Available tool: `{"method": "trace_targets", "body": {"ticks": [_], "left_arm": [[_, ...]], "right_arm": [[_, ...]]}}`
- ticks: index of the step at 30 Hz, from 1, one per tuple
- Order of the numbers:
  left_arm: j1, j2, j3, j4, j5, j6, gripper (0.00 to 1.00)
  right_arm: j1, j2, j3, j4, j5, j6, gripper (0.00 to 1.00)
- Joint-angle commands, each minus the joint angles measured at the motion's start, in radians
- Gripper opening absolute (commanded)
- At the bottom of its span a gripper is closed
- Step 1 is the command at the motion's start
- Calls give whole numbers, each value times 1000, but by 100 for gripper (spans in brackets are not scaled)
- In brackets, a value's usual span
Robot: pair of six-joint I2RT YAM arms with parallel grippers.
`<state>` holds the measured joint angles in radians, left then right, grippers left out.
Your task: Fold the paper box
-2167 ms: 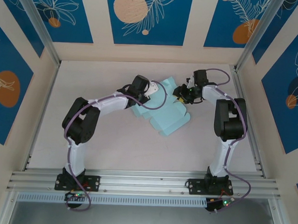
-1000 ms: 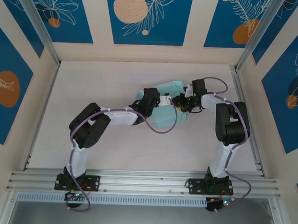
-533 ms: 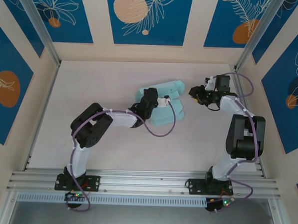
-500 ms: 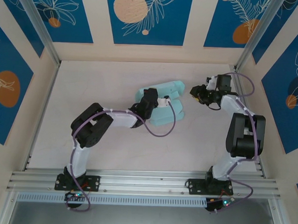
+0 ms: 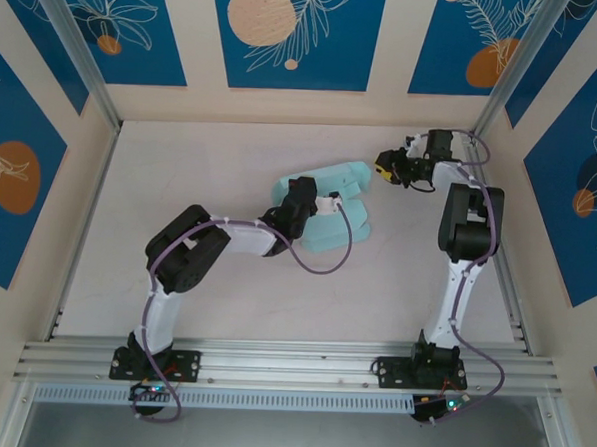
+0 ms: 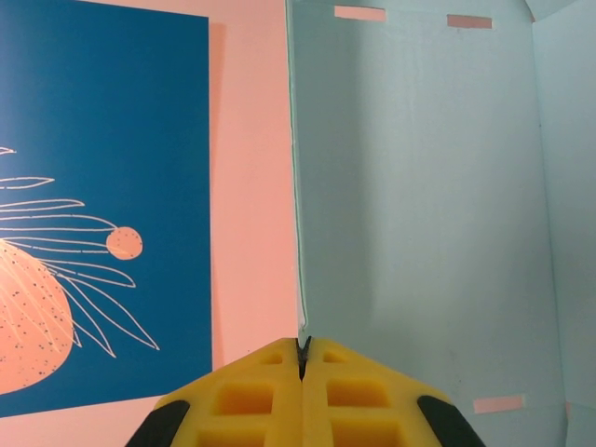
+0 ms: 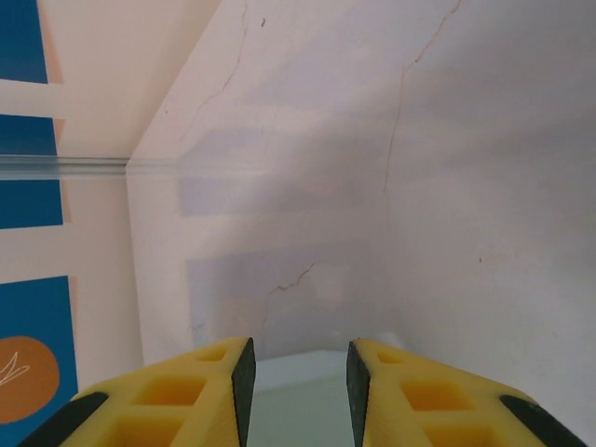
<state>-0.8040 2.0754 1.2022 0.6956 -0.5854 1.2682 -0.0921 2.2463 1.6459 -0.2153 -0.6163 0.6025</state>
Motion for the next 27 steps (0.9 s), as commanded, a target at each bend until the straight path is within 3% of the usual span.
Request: {"method": "trace_targets", "body": {"ticks": [1, 20, 27], "left_arm": [[-11, 27, 0, 22, -2, 23, 0], [-11, 61, -5, 6, -25, -8, 0], [-11, 62, -12, 4, -22, -33, 0]], "right_arm": [[32, 44, 55, -24, -97, 0, 36], [64, -112, -198, 53, -82, -51, 36], [69, -123, -302, 186, -112, 32, 36]]}}
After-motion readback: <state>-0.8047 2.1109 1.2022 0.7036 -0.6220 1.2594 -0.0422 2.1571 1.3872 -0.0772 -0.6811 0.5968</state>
